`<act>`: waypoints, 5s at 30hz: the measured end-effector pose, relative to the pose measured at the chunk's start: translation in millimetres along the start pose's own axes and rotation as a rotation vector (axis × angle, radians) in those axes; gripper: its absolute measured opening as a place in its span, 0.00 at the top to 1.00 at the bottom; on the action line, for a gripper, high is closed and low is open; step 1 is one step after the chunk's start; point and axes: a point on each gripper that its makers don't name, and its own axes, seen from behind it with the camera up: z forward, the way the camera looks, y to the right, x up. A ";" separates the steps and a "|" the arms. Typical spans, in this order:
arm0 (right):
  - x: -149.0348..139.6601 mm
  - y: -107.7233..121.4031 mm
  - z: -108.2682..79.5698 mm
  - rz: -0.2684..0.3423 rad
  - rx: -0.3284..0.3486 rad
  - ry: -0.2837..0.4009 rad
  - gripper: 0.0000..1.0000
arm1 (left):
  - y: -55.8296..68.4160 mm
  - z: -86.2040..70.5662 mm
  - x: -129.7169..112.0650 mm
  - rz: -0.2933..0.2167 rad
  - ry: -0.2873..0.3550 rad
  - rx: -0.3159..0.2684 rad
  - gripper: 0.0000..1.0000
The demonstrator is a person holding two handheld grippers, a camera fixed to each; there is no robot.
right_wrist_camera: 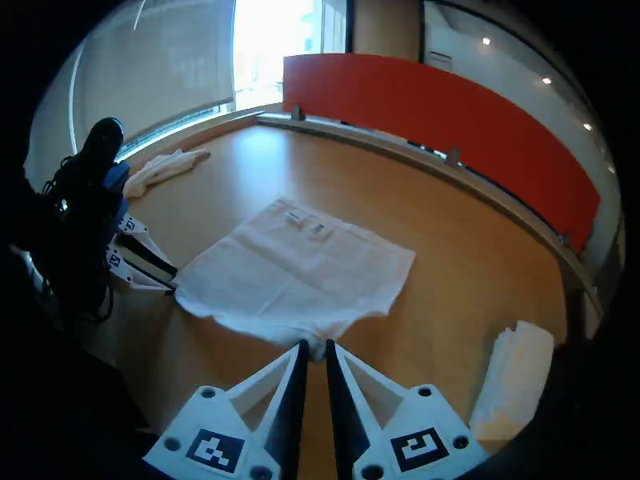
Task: Fold towel
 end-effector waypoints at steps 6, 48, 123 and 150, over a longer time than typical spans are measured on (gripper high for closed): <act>0.3 -1.6 0.5 0.000 0.003 0.002 0.83 | -2.5 0.5 0.5 0.012 -0.008 0.014 0.76; 14.5 5.7 -7.7 -0.003 -0.011 0.031 0.83 | -30.5 -63.1 86.3 -0.246 0.127 -0.039 0.92; 31.8 39.2 7.1 0.024 -0.033 0.013 0.83 | -56.3 -57.8 124.7 -0.436 0.164 -0.075 0.92; 24.4 70.9 78.8 0.088 -0.062 -0.034 0.83 | -91.1 23.1 124.0 -0.428 0.111 -0.048 0.92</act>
